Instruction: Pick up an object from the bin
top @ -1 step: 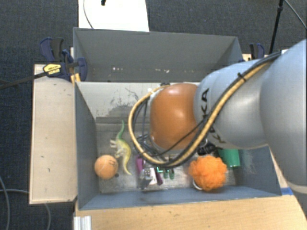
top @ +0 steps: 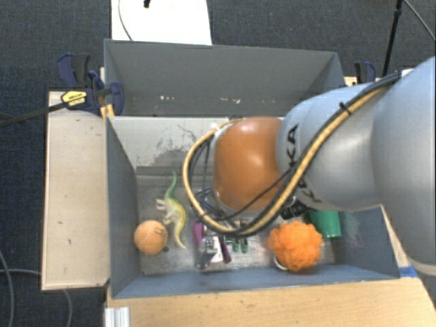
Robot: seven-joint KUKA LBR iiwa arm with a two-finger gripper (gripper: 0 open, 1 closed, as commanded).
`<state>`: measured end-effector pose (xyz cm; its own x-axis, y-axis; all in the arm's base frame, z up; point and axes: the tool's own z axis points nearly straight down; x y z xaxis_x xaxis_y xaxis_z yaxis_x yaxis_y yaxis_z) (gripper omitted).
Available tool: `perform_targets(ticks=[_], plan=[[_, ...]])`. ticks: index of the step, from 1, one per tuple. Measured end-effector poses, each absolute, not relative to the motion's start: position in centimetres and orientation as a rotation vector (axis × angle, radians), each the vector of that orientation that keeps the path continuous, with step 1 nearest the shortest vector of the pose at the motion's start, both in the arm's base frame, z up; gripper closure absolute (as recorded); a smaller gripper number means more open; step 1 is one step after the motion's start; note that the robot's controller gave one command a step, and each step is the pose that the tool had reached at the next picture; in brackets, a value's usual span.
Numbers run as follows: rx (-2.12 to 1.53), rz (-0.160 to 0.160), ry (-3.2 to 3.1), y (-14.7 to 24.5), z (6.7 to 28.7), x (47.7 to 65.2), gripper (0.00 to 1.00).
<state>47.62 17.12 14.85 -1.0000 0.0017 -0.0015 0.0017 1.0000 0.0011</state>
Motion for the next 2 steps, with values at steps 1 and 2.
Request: perform_targets(ticks=[1, 2], plan=[[-0.092, 0.008, 3.13, 13.6, 9.8, 50.2, 0.0], [-0.075, 0.016, 3.081, 12.7, 9.5, 51.8, 1.0]])
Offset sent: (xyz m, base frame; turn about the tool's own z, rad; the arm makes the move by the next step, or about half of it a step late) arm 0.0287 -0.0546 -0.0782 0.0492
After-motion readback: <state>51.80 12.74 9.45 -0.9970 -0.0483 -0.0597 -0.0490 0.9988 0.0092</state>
